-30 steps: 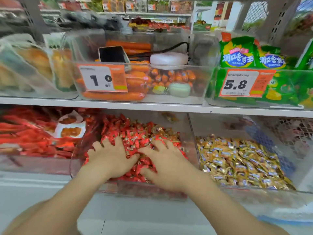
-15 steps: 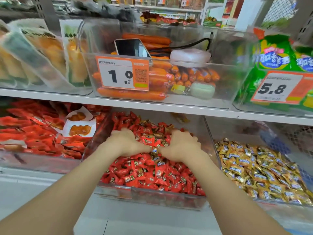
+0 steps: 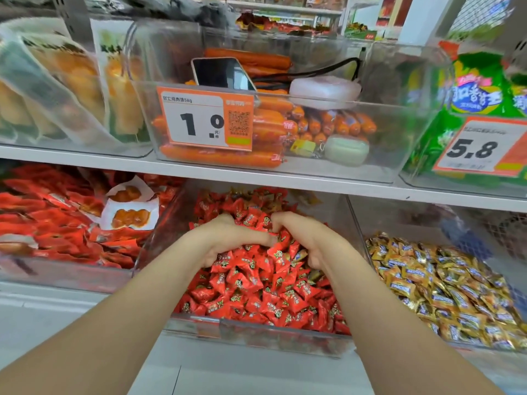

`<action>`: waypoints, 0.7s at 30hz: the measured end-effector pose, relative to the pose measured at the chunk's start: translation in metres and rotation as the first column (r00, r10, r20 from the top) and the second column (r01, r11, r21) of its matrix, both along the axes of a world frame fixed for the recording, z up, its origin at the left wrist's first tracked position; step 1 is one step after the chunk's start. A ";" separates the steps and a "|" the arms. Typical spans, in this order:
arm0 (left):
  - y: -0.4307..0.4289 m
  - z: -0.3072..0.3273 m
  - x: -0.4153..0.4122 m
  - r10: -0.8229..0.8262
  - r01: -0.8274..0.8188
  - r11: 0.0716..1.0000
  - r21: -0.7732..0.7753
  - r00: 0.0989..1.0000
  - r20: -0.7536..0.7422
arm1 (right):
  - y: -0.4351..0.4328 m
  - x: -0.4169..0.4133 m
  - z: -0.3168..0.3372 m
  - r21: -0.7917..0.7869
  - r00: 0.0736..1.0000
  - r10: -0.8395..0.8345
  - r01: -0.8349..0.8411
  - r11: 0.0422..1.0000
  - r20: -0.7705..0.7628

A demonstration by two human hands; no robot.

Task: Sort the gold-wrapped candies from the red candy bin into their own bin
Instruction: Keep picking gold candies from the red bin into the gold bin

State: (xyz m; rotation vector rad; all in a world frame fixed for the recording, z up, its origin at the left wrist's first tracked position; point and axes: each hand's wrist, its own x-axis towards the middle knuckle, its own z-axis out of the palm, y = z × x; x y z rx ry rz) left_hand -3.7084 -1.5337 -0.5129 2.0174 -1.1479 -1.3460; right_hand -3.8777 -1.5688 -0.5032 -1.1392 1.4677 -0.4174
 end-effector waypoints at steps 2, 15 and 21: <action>0.000 0.001 0.005 -0.030 0.027 0.998 -0.051 0.998 -0.052 | 0.000 -0.005 0.003 -0.011 0.997 -0.017 0.018 1.000 0.069; 0.061 0.038 0.027 -0.455 0.554 0.832 -0.029 0.712 0.536 | 0.043 -0.052 0.023 -0.479 0.781 0.386 -0.613 0.629 -0.492; 0.070 0.043 0.025 -0.332 0.564 0.779 -0.273 0.742 0.582 | 0.054 -0.065 0.028 -0.577 0.789 0.264 -0.593 0.561 -0.554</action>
